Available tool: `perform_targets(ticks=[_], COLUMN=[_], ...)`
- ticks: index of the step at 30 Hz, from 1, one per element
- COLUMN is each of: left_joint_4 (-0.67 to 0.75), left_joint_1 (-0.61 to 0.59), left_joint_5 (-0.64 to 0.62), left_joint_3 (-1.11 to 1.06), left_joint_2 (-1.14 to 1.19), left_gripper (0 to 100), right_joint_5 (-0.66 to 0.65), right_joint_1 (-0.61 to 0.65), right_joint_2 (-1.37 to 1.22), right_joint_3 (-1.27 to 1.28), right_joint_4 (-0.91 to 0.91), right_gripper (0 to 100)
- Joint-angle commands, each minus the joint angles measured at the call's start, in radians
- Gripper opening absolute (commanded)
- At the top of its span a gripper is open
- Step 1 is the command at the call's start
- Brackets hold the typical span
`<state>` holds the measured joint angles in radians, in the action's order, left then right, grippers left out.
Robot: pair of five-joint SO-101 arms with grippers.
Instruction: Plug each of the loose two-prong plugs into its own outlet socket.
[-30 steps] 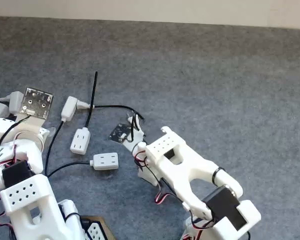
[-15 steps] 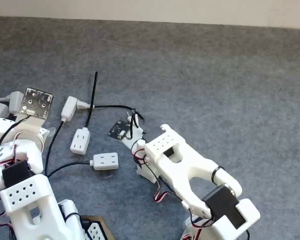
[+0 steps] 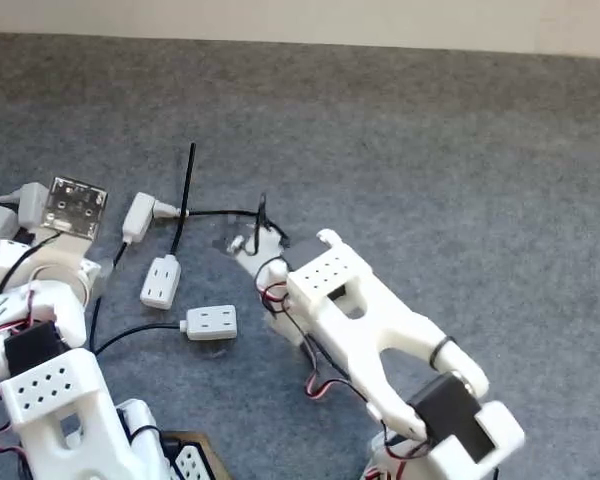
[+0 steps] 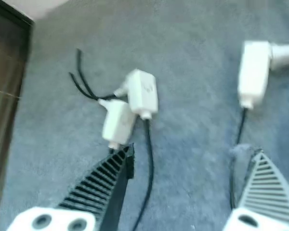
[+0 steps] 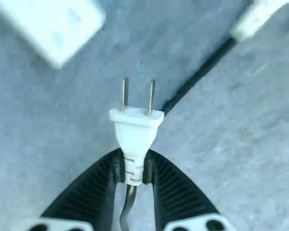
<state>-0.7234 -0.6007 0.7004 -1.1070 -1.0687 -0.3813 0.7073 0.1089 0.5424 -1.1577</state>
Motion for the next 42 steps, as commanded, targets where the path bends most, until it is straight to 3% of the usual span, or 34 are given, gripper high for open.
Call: perform_targets(ticks=[1, 7, 14, 20, 29, 42], left_joint_4=[-0.11, -0.354, -0.545, -0.545, -0.514, -0.336], left_joint_1=[0.048, 0.2, 0.443, 0.544, 0.547, 0.513], left_joint_5=[-0.023, -0.143, -0.272, -0.361, -0.368, -0.361], left_joint_3=[0.067, 0.252, 0.394, 0.395, 0.372, 0.104], left_joint_2=[-0.002, -0.001, -0.004, -0.007, -0.004, -0.013], left_gripper=[35, 36, 41, 41, 41, 41], right_joint_5=[0.04, 0.064, 0.14, 0.135, 0.14, 0.138], right_joint_1=[-0.016, 0.061, 0.142, 0.216, 0.22, 0.216], right_joint_2=[0.236, 0.584, 0.826, 0.865, 0.874, 0.874], right_joint_3=[0.17, 0.564, 0.665, 0.679, 0.671, 0.375], right_joint_4=[0.236, 0.593, 0.618, 0.639, 0.639, 0.361], right_gripper=[0.5, 0.5, 0.5, 0.5, 0.5, 0.5])
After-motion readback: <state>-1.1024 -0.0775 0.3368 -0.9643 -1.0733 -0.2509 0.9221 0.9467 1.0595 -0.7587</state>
